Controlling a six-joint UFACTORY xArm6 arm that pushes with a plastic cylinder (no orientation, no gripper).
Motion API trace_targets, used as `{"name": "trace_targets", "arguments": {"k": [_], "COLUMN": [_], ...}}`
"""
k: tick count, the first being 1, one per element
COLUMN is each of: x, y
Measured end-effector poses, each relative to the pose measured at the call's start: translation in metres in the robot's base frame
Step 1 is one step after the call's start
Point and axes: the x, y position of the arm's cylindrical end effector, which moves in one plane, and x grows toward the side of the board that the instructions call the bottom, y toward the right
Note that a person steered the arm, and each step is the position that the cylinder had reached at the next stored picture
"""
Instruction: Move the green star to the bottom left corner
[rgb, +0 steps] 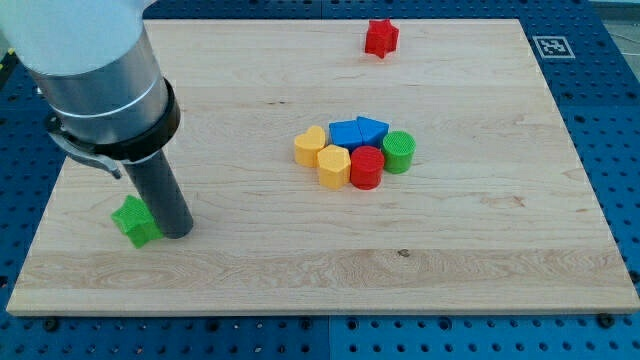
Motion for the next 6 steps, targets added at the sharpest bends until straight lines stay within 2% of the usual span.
{"name": "trace_targets", "arguments": {"k": [2,4,6], "x": [-0.024,-0.012,-0.05], "y": [-0.006,-0.039,-0.07]}}
